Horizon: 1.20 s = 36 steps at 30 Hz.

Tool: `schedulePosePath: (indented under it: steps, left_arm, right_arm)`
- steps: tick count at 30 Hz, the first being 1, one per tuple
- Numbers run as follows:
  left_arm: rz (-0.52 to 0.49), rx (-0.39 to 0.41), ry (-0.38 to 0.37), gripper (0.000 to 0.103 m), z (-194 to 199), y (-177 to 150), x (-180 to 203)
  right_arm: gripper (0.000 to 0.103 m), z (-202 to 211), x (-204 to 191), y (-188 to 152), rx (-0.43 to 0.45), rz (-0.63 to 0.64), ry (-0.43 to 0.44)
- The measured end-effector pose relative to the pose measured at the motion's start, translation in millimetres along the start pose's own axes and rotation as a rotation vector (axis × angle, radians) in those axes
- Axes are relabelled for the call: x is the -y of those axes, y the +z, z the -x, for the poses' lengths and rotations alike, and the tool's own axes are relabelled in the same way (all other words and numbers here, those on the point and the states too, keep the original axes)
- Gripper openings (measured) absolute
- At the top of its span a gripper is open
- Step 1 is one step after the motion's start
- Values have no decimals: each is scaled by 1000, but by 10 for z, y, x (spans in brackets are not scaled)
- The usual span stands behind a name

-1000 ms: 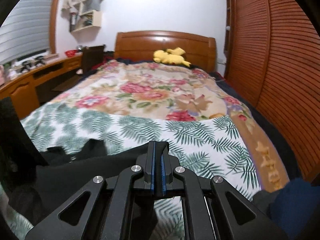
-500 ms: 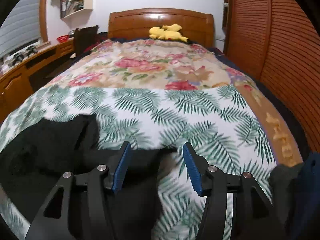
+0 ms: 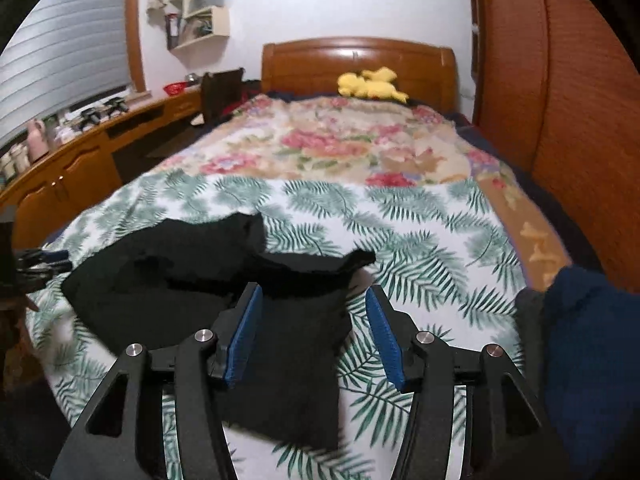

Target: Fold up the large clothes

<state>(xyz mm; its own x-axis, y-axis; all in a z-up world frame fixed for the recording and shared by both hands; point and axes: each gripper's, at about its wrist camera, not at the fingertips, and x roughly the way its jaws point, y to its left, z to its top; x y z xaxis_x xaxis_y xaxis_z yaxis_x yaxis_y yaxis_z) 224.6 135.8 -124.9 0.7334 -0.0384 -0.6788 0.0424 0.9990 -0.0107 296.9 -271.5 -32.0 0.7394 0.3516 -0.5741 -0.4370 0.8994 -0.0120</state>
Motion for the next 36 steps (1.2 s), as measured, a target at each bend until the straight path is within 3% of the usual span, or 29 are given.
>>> schedulePosePath:
  steps: [6, 15, 19, 26, 36]
  left_arm:
    - [17, -11, 6, 37, 84, -153, -51]
    - [37, -51, 17, 38, 19, -350, -161]
    - [27, -62, 16, 39, -2, -391, -147]
    - [32, -82, 16, 40, -116, -434, -153]
    - [91, -92, -1, 42, -221, -479, -204]
  right_arm:
    - [60, 269, -178, -101, 2, 49, -5]
    - [61, -460, -156, -710, -146, -20, 2]
    - [61, -620, -143, -894, -168, -21, -9]
    - [61, -851, -2, -1041, -202, -99, -29]
    - [61, -998, 47, -1213, -279, -194, 77]
